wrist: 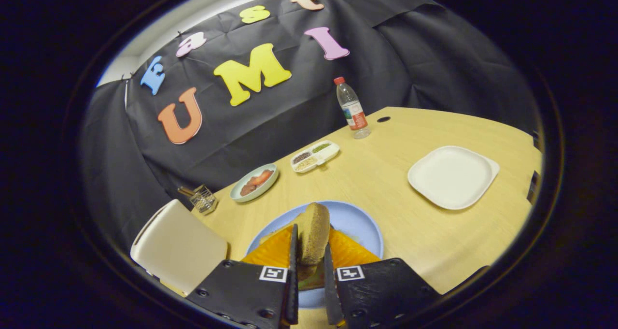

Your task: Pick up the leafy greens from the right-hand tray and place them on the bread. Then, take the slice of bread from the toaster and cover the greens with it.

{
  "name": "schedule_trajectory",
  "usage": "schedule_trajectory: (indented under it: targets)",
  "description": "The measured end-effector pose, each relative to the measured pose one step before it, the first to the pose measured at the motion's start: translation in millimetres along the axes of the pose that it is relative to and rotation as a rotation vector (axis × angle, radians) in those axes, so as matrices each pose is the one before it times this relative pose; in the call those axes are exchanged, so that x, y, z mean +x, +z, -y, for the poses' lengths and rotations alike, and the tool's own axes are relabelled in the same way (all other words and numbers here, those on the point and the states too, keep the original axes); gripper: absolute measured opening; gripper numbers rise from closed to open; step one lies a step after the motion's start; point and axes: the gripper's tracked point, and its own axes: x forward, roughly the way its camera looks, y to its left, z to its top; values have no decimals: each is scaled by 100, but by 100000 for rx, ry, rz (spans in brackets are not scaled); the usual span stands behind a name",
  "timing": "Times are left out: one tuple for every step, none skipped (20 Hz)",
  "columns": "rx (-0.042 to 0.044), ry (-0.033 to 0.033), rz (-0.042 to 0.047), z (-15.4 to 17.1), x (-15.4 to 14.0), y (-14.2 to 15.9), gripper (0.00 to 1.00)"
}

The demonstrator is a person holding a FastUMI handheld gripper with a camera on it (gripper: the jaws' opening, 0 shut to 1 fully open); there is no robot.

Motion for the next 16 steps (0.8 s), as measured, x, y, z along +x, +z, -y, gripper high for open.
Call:
schedule_trajectory:
  targets:
    - [-257, -163, -677, 321, 91, -72, 28]
    - [-609, -1053, -441, 327, -6, 74, 33]
    - [-578, -888, -305, 426, 129, -110, 39]
    - [-539, -865, -78, 336, 19, -7, 46]
    - [-887, -784, 66, 327, 46, 21, 52]
    - [-860, -253, -98, 129, -27, -28, 59]
    - [-578, -388, -252, 200, 60, -60, 63]
    - [-217, -256, 328, 189, -24, 112, 67]
    - [-408, -137, 579, 21, -127, 120, 71]
    - [-931, -65, 899, -7, -54, 367, 76]
    - [-1061, -434, 1262, 114, -197, 268, 80]
    - [-1028, -6, 1577, -81, -313, 488, 84]
    - [-1433, -220, 1923, -142, -448, 605, 85]
    - [-1763, -132, 2436, -119, -589, 757, 92]
    - [-2263, -109, 2874, -184, -630, 889, 93]
    - [-2631, 94, 3353, -240, -753, 1116, 96]
